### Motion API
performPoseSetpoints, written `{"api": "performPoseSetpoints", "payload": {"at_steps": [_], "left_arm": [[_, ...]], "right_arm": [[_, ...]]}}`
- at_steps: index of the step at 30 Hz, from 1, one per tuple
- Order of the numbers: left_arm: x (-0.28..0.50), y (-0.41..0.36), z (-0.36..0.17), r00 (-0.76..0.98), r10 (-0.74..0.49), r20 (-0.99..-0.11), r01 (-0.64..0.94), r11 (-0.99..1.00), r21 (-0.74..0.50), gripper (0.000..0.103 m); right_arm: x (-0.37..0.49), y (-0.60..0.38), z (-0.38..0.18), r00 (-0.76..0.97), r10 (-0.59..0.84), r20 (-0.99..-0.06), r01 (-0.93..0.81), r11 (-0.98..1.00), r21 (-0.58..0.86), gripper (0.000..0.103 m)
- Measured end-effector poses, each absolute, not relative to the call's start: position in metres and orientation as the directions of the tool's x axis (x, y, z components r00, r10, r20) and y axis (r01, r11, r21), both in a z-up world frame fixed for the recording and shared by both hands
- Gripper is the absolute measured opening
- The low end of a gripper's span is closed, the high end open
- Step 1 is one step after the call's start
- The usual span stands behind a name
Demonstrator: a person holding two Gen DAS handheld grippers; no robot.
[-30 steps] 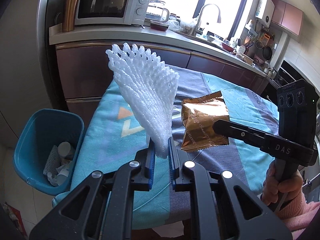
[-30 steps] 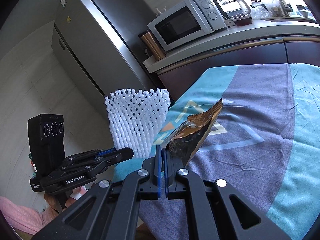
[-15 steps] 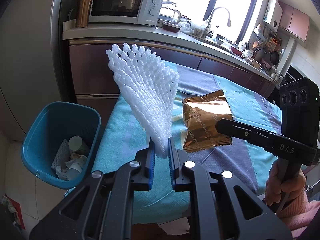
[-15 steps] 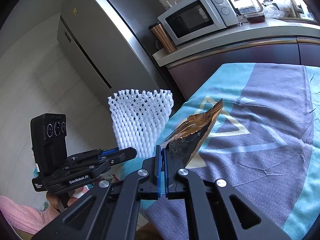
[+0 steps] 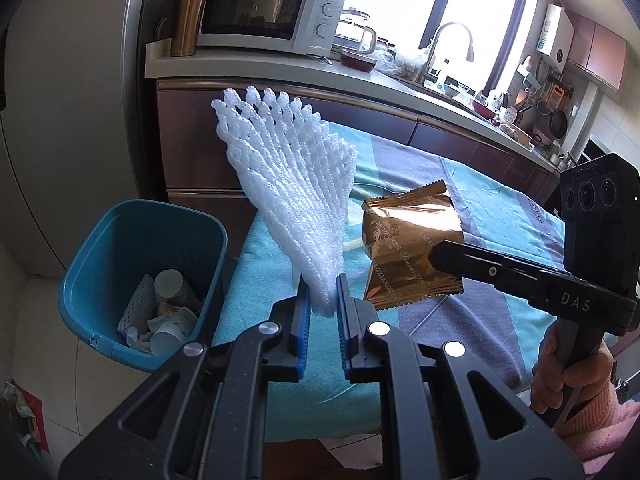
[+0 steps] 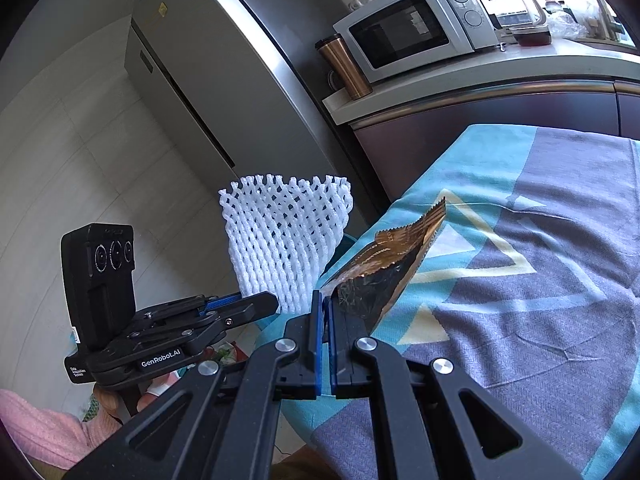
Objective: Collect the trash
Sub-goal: 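Carry the foam net and gold wrapper toward the teal bin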
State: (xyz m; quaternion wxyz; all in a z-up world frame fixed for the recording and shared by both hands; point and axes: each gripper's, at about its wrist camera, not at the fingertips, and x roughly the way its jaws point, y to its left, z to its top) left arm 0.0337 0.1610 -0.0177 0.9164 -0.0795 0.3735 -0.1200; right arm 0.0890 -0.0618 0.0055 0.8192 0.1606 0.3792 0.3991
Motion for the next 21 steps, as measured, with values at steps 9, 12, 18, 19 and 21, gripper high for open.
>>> {"api": "performPoseSetpoints", "payload": {"at_steps": [9, 12, 18, 19, 21], "left_arm": [[0.028, 0.174, -0.019, 0.705, -0.254, -0.662, 0.123, 0.963, -0.239, 0.013], [0.027, 0.179, -0.020, 0.707, -0.243, -0.664, 0.107, 0.965, -0.240, 0.013], [0.026, 0.187, -0.020, 0.712, -0.227, -0.665, 0.084, 0.967, -0.241, 0.013], [0.026, 0.189, -0.020, 0.713, -0.224, -0.664, 0.080, 0.967, -0.240, 0.013], [0.025, 0.190, -0.020, 0.714, -0.219, -0.664, 0.072, 0.968, -0.242, 0.013]], "right_arm": [[0.095, -0.049, 0.005, 0.369, 0.787, -0.494, -0.551, 0.613, 0.566, 0.002], [0.098, -0.045, 0.005, 0.364, 0.790, -0.493, -0.557, 0.609, 0.565, 0.002], [0.100, -0.038, 0.004, 0.348, 0.797, -0.493, -0.565, 0.598, 0.568, 0.002], [0.100, -0.037, 0.004, 0.346, 0.798, -0.493, -0.567, 0.597, 0.568, 0.002], [0.102, -0.035, 0.003, 0.341, 0.800, -0.494, -0.569, 0.594, 0.569, 0.002]]}}
